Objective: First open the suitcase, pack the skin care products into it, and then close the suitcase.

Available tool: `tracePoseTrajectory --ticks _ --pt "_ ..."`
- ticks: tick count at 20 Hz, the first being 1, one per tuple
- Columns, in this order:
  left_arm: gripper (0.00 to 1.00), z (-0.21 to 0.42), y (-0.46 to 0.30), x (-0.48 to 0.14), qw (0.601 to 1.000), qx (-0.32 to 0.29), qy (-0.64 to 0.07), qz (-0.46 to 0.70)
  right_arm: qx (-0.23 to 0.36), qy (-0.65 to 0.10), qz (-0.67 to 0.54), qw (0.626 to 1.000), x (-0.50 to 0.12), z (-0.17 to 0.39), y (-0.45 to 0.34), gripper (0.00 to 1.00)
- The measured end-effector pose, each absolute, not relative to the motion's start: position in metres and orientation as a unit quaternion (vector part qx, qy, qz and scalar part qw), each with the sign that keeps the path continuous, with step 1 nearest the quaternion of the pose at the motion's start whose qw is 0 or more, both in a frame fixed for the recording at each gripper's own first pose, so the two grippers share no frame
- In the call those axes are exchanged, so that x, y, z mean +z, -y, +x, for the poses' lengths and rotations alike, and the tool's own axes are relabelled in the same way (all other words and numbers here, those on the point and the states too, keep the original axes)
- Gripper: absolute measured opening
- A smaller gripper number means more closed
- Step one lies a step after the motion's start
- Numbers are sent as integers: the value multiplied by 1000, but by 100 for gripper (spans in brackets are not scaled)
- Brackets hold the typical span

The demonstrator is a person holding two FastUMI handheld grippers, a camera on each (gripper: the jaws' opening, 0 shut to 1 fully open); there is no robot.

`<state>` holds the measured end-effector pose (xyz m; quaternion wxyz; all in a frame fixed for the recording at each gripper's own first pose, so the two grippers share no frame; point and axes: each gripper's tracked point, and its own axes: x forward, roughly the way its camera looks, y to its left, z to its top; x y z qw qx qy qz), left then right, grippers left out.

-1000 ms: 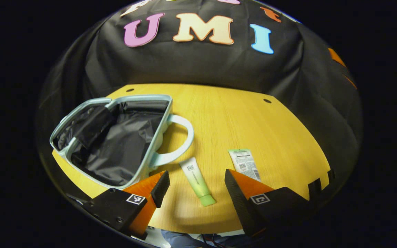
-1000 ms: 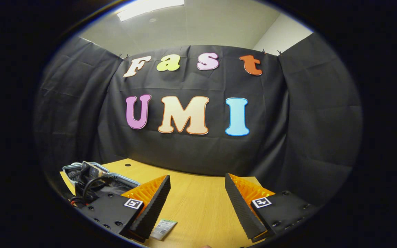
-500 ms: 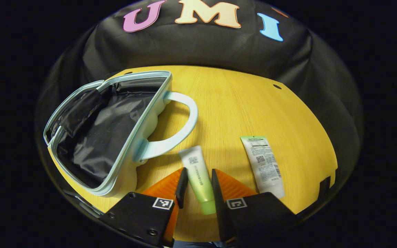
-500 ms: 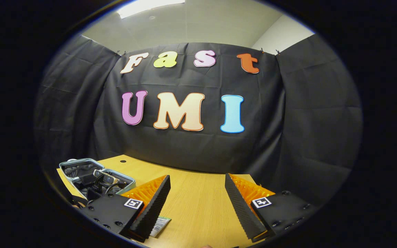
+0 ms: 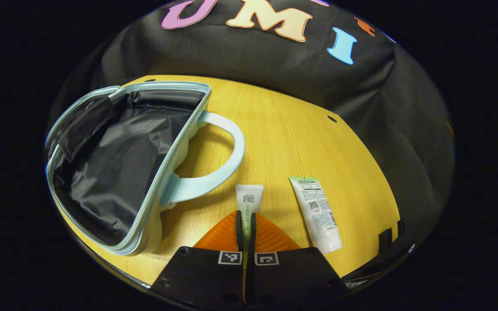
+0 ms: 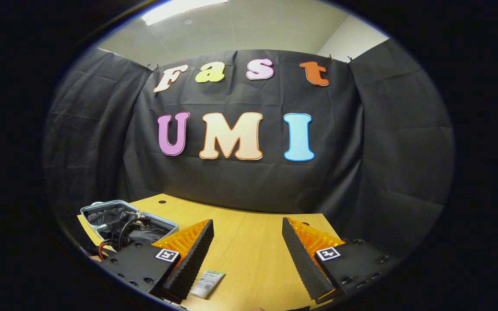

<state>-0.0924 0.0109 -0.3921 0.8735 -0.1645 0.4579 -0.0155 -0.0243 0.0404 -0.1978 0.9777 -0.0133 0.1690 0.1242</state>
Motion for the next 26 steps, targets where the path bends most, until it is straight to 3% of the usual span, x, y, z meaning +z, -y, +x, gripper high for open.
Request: tracePoseTrajectory --ticks 16,26 --pt "0 -81 -3 -342 886 -40 -437 -149 128 -234 -1 964 -237 -39 -48 99" --pt "0 -53 -35 -258 909 -68 -377 -164 140 -421 -31 896 -370 -85 -97 99"
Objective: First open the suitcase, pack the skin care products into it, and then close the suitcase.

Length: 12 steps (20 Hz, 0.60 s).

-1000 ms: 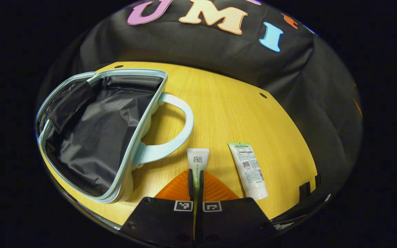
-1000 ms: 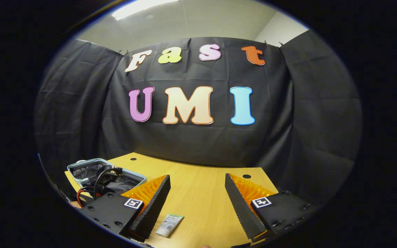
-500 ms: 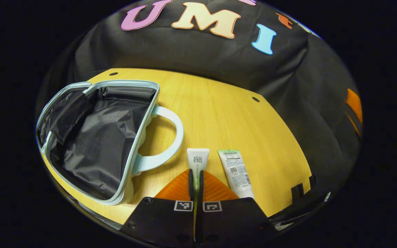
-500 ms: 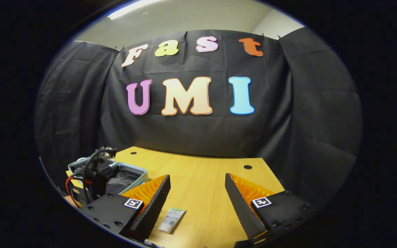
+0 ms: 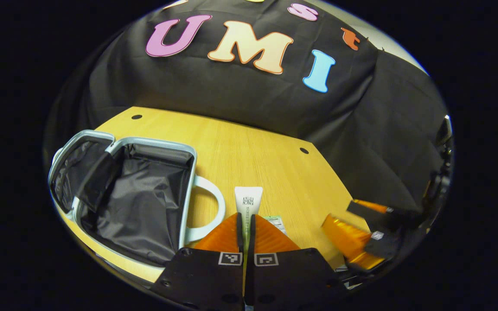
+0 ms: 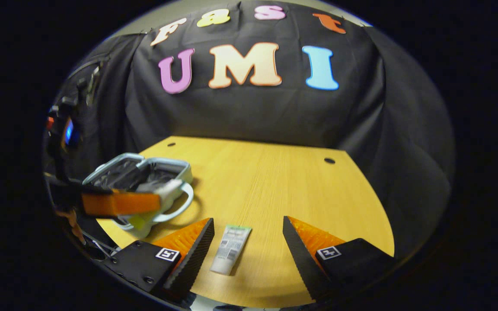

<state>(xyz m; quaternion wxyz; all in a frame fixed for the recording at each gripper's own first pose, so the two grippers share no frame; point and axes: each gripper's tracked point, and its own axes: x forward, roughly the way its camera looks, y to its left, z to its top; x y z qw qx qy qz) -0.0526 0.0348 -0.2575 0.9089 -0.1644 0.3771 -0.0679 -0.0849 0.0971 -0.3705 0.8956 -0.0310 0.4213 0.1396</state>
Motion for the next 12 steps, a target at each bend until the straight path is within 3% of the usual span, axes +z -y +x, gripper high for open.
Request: tracePoseTrajectory --ticks 5,12 --pt "0 -51 -72 -243 913 -59 -366 -168 135 -489 -49 860 -428 -106 -114 98" --pt "0 -62 -122 -242 914 -30 -368 -165 118 -587 -60 799 -488 -135 -118 78"
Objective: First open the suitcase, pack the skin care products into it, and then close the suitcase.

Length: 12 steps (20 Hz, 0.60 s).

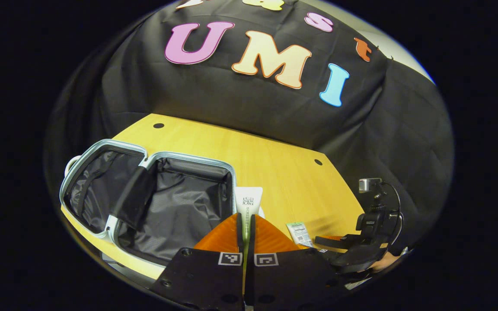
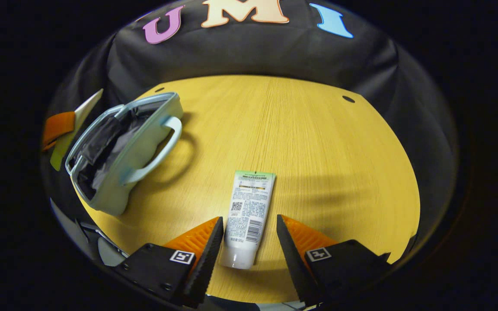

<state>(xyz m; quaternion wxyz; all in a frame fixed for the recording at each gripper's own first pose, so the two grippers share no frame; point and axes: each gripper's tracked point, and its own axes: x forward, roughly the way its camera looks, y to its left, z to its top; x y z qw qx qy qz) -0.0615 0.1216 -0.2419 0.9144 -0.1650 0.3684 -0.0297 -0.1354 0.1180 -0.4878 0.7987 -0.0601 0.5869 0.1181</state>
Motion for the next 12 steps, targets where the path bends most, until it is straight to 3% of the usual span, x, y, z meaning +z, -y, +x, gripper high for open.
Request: tracePoseTrajectory --ticks 2,4,6,9,12 --pt "0 -62 -131 -243 913 -21 -371 -167 120 -599 -66 789 -489 -140 -117 63" --pt "0 -63 -140 -246 911 -12 -376 -171 125 -606 -62 783 -487 -141 -118 53" --pt "0 -62 -148 -250 908 -7 -380 -175 121 -610 -49 782 -486 -139 -118 35" --pt "0 -59 -161 -255 906 -1 -385 -176 107 -622 8 776 -482 -139 -127 25" --pt "0 -62 -177 -267 900 3 -399 -177 87 -619 73 777 -467 -127 -145 22"
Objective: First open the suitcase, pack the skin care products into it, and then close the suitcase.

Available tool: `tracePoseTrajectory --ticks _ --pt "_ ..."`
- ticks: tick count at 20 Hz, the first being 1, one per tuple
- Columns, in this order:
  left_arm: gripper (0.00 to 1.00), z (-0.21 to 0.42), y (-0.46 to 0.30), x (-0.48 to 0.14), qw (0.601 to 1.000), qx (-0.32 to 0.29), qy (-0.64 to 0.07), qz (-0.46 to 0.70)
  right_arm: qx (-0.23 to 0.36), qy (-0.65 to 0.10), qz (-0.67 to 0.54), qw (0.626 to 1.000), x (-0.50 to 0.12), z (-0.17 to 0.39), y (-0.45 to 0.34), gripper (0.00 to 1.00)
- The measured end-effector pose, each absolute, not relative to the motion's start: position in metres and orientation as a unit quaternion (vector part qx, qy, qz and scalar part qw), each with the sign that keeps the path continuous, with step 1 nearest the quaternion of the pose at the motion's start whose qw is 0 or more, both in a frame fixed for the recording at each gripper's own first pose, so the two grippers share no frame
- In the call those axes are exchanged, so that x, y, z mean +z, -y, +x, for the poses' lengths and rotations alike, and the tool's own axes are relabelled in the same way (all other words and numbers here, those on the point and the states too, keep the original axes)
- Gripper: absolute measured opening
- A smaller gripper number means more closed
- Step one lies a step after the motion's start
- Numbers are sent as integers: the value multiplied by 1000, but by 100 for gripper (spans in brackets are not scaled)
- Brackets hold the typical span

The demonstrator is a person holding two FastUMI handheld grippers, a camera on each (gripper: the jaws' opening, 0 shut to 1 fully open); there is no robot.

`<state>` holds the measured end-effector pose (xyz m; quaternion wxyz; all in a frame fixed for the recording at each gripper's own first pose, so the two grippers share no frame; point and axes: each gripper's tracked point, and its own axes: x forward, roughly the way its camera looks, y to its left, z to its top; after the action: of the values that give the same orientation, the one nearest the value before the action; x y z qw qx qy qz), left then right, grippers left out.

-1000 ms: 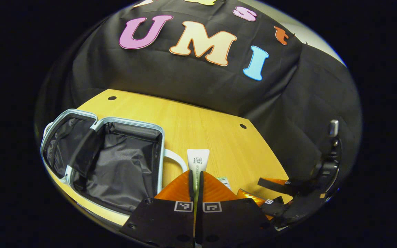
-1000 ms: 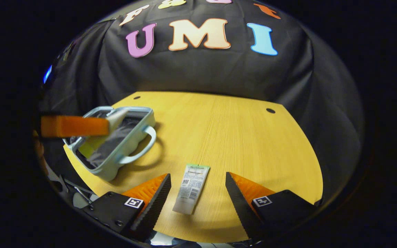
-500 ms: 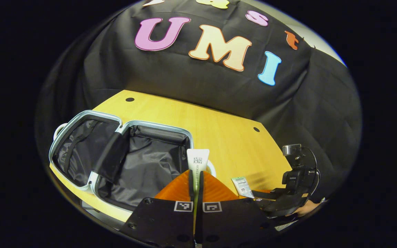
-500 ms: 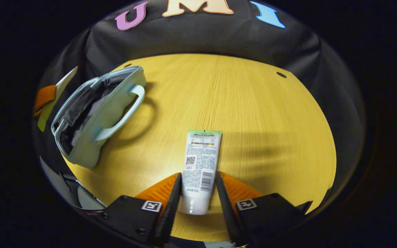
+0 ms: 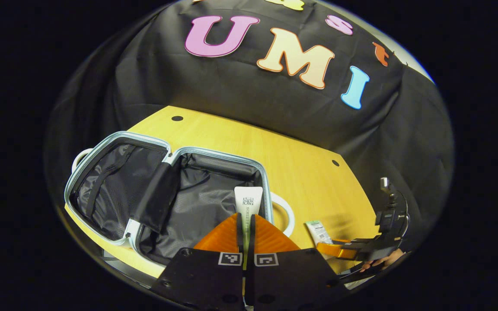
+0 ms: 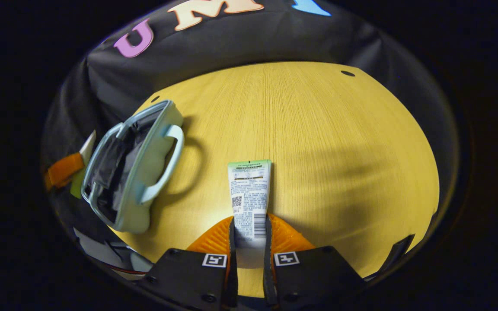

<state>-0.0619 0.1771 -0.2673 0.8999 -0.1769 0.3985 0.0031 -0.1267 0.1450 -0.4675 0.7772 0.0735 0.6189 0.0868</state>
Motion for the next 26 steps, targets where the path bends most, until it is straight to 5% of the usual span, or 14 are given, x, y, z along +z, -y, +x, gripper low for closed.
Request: tracePoseTrajectory --ticks 10,22,25,26 --pt "0 -54 -227 -337 872 14 -461 -166 115 -578 160 792 -403 -95 -256 20" --pt "1 -47 -242 -373 855 -17 -479 -198 120 -604 147 775 -417 -115 -339 25" --pt "13 -39 -250 -351 863 -30 -459 -211 123 -609 140 771 -425 -119 -355 25" --pt "28 -35 -254 -340 868 -34 -447 -212 123 -609 135 772 -428 -120 -360 25"
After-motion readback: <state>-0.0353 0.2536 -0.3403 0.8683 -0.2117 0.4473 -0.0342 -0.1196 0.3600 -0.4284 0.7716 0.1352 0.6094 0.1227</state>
